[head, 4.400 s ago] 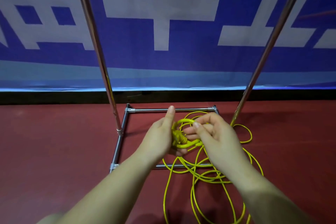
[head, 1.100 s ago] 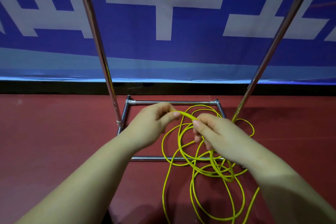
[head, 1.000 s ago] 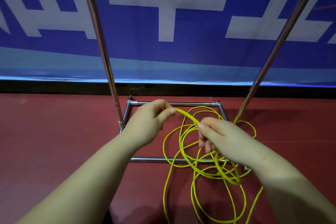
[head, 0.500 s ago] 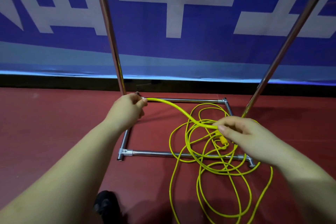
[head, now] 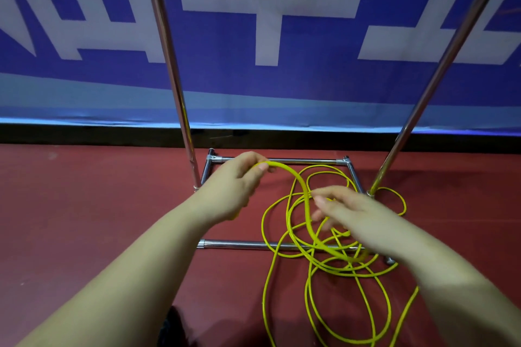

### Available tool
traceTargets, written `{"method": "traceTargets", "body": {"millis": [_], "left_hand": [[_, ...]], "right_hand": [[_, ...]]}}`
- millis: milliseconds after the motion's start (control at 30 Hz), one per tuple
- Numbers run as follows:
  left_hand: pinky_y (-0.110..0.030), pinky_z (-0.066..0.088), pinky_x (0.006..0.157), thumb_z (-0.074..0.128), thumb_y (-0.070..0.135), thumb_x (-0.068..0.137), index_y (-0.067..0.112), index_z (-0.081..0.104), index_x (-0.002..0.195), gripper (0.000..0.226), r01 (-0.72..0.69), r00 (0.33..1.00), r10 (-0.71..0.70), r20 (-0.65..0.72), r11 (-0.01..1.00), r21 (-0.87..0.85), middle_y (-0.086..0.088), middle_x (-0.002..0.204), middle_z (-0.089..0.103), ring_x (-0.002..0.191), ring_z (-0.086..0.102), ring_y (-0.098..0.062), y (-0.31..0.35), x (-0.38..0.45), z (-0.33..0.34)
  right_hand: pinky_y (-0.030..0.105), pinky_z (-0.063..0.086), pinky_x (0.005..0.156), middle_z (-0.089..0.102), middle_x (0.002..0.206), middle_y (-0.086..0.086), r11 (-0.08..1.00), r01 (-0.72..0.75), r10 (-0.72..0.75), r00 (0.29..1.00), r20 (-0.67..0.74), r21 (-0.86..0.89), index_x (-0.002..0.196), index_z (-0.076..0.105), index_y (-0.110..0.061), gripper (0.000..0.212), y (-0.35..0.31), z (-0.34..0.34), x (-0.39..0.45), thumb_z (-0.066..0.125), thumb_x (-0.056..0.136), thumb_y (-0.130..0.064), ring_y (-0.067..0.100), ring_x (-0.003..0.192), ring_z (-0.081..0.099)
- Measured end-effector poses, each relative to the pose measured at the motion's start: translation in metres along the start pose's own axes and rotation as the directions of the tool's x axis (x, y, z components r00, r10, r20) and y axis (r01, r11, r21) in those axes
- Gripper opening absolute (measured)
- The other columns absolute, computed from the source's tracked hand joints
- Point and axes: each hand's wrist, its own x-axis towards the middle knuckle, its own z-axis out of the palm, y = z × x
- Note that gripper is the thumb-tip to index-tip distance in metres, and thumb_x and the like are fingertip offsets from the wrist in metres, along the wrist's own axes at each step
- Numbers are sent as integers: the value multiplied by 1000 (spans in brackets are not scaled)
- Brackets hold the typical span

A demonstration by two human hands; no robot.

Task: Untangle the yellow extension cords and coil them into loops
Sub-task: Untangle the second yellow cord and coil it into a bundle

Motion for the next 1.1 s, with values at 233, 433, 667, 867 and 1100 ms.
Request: {"method": "traceTargets", "body": {"millis": [233,433,667,867,1100], "left_hand": [[-7,32,45,44,6,97,12,58,82,20,-105,975,115,190,992,-63,3,60,47,47,40,1,16,-5,9],[-24,37,66,57,51,81,9,55,73,43,-163,968,138,208,981,107,4,68,49,67,44,-8,5,-4,12],[-18,24,48,67,41,80,-4,53,72,47,-116,992,96,85,955,274,2,58,32,52,27,-8,-7,-3,-9],[-19,23,48,67,44,79,7,47,64,45,-94,995,80,54,924,370,4,56,30,51,26,-8,-21,-7,-19],[-19,24,48,67,38,81,17,48,60,36,-49,999,45,19,917,396,6,56,31,51,29,-8,-31,-9,-30]], "right_hand": [[10,38,73,67,94,3,968,144,-103,975,-196,207,94,59,-20,38,-18,18,13,33,91,-47,12,90,57],[16,32,48,39,47,-4,976,67,-81,995,58,209,70,56,-14,38,-20,22,19,36,99,-27,7,44,35],[15,30,43,31,49,-7,995,-86,69,966,250,56,68,44,-18,37,-18,-1,9,34,98,-36,4,40,25],[25,31,53,40,53,-9,959,52,-14,991,137,-278,60,46,-20,43,-12,1,4,39,95,-44,11,52,35],[28,29,50,34,51,-5,887,154,-127,988,92,-436,61,41,-16,45,-19,0,-11,39,92,-48,7,44,30]]}}
